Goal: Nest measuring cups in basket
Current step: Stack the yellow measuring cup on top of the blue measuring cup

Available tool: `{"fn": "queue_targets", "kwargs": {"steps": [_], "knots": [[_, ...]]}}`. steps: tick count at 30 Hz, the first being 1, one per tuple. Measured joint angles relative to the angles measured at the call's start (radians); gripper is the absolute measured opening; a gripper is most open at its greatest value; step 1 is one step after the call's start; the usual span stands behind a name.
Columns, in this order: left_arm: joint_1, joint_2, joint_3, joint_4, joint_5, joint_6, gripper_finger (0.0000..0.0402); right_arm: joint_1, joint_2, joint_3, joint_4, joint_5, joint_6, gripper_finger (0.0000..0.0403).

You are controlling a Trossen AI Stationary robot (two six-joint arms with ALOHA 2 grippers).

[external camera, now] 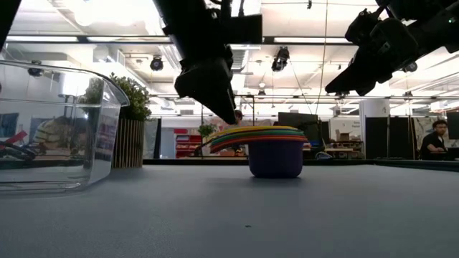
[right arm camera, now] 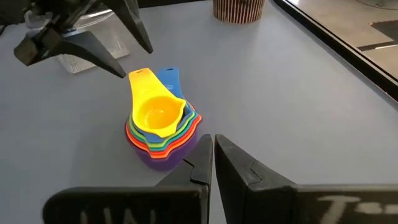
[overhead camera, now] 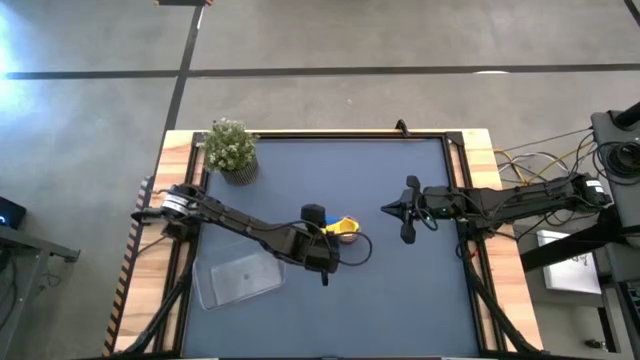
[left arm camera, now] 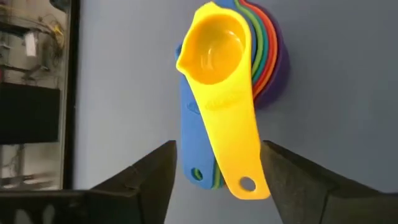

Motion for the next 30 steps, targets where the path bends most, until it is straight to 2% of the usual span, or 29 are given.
{"fn": "queue_targets", "kwargs": {"steps": [2,6,8,14,21,30], "knots": [[0.017,-0.001,0.001,-0.004,0.061,-0.018,0.0223,0.0,0.0,0.0,0.0,0.0,0.0,0.0009],[0.084,-0.002,0.001,-0.004,0.297,-0.085,0.0239,0.0,0.0,0.0,0.0,0.0,0.0,0.0009],[0.118,-0.003,0.001,-0.004,0.363,-0.087,0.0247,0.0,0.0,0.0,0.0,0.0,0.0,0.0009],[0.19,-0.013,0.001,-0.026,0.378,-0.016,0.0271,0.0,0.0,0.0,0.0,-0.004,0.005,0.0009],[0.234,-0.015,0.002,-0.016,0.49,0.051,0.029,0.0,0.0,-0.01,0.0,-0.004,0.005,0.0009],[0.299,-0.002,0.002,-0.017,0.583,0.132,0.0291,0.0,0.0,-0.011,0.004,-0.004,0.005,0.0009]]}}
